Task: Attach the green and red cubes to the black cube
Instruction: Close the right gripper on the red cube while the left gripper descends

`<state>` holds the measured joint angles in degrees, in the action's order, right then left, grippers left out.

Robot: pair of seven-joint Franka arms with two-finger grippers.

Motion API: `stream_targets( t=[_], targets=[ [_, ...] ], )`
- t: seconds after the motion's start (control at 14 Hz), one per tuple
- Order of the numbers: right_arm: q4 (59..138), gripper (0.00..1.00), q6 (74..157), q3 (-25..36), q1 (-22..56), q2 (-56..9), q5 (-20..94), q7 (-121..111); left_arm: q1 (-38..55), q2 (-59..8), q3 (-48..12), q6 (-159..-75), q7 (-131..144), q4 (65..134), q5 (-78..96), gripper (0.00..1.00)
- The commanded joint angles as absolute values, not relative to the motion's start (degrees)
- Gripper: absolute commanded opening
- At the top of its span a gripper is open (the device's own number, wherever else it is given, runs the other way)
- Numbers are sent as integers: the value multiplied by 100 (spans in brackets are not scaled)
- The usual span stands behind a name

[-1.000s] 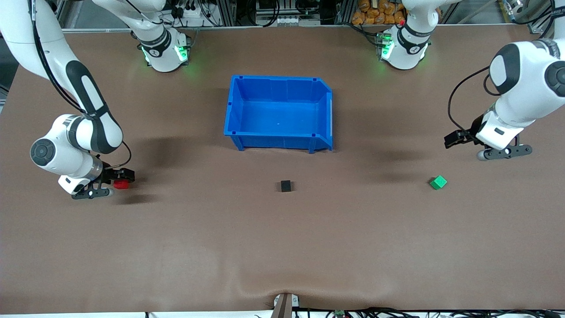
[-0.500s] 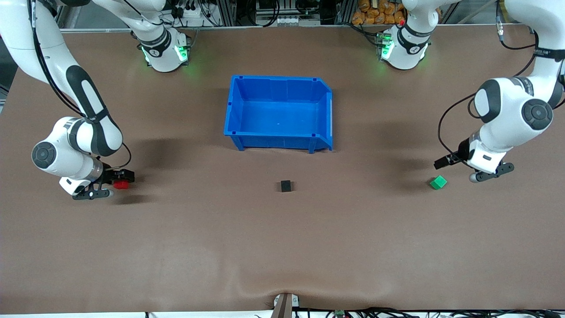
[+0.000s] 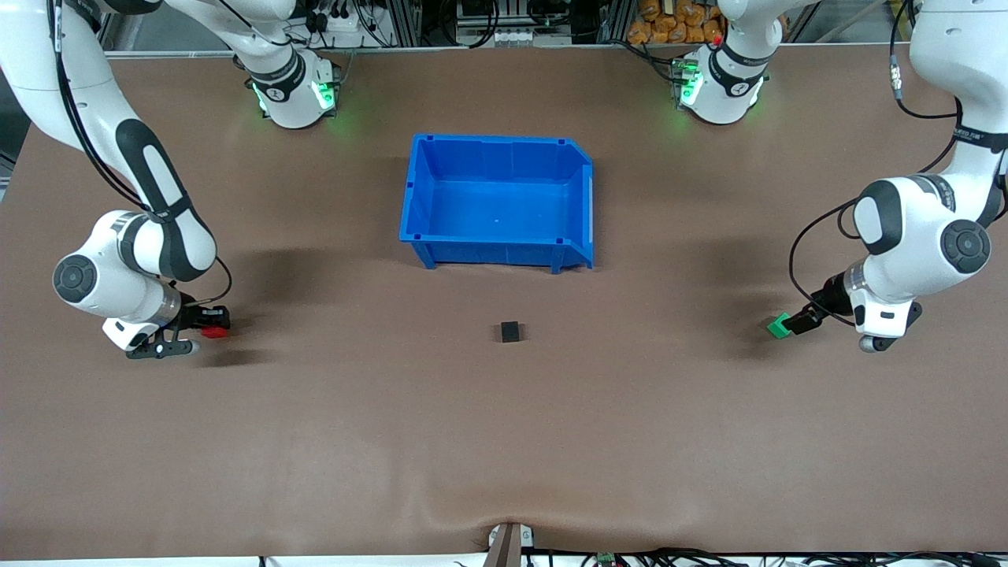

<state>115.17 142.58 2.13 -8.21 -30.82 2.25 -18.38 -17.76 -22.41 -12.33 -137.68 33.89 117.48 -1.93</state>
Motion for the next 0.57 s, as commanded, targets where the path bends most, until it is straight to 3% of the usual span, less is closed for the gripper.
stream_targets(
  t=[0.0, 0.5],
  targets=[
    [11259, 0, 14020, 132, -949, -3155, 193, -2240, -1784, -2443, -1230, -13772, 3604, 11497, -299, 100],
    [10091, 0, 12605, 132, -853, -3155, 176, -4260, -1775, -2979, -1230, -13790, 4384, 11145, -1193, 98]
  ],
)
